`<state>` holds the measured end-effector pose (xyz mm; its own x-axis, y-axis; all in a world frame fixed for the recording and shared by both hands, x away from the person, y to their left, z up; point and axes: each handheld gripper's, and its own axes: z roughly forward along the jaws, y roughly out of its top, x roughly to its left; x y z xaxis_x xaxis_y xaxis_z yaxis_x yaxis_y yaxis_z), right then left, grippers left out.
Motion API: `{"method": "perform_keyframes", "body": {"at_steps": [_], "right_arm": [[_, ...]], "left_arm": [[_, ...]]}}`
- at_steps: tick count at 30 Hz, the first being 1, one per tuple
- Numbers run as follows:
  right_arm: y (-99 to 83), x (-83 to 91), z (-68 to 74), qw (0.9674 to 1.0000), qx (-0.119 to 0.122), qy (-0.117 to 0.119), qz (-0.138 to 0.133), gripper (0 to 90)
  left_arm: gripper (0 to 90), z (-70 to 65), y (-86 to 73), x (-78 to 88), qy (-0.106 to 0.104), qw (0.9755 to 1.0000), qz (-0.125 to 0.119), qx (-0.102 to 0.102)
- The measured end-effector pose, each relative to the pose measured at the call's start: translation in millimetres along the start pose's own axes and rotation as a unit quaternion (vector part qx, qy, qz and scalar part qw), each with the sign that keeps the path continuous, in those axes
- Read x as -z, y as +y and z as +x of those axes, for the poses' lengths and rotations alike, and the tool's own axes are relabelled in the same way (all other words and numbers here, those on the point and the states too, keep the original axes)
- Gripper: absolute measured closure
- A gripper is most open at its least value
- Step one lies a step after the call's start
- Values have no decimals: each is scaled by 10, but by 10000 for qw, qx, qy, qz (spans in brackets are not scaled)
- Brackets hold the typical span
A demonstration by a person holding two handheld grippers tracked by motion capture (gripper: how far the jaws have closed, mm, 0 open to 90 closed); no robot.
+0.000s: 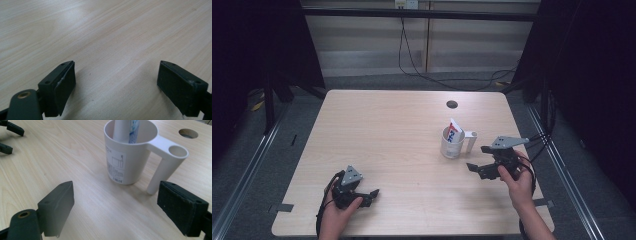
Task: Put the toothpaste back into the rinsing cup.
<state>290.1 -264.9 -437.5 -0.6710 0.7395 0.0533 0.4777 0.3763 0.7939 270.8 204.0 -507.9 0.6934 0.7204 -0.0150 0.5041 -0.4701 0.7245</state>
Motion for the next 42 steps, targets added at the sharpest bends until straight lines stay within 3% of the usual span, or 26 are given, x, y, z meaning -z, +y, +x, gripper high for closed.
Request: {"method": "perform_keyframes", "body": {"at_steps": [6, 11, 31, 42], "right_arm": [[-109, 15, -31, 10000, -83, 29, 0, 139], [-182, 3, -26, 9999, 25, -40, 140, 139], [-601, -47, -61, 9994, -190, -49, 286, 139], [-681, -97, -25, 9992, -117, -68, 375, 139]], "left_arm": [[150, 0, 0, 0, 1, 10000, -1, 3], [150, 0, 0, 0, 1, 10000, -1, 1], [150, 0, 0, 0, 1, 10000, 2, -2], [150, 0, 0, 1, 1, 10000, 4, -3]]}}
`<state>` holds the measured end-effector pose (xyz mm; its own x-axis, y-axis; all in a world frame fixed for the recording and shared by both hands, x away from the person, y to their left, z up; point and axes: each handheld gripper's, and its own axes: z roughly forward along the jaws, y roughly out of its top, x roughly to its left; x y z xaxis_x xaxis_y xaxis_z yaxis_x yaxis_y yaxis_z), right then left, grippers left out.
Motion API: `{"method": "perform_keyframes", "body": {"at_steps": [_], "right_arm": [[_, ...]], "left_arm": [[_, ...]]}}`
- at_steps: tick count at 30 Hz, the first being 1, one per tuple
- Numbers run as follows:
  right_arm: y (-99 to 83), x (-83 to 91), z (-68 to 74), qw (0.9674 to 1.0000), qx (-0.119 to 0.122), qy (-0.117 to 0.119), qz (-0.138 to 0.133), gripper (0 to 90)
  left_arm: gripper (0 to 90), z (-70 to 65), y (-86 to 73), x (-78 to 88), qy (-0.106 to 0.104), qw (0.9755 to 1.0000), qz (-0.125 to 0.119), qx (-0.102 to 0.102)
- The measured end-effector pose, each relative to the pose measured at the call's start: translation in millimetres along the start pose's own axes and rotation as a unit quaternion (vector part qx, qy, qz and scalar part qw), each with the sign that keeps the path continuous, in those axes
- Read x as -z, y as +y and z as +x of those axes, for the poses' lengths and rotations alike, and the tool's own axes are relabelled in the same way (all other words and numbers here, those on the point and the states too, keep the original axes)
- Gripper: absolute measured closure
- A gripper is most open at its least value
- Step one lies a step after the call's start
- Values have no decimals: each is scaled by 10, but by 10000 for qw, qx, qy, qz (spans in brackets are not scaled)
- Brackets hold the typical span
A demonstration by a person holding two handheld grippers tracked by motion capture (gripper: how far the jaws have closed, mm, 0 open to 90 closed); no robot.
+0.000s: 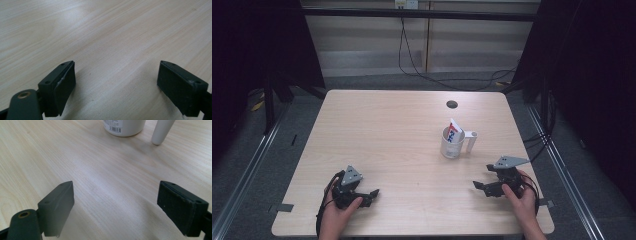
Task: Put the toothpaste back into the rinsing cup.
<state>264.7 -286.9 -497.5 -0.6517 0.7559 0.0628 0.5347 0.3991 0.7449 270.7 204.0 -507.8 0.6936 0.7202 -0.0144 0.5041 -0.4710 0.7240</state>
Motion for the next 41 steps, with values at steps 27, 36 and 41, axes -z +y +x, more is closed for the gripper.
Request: {"method": "perform_keyframes", "body": {"at_steps": [27, 36, 41], "right_arm": [[-116, -86, 16, 9997, 135, -112, 184, 121], [-116, -86, 16, 9997, 135, -115, 186, 121], [-116, -86, 16, 9997, 135, -111, 184, 121]], "left_arm": [[151, -1, -1, 0, 5, 10000, -1, -7], [151, -2, -2, 1, 1, 10000, -3, 2], [151, -1, -1, 2, 5, 10000, 1, -8]]}}
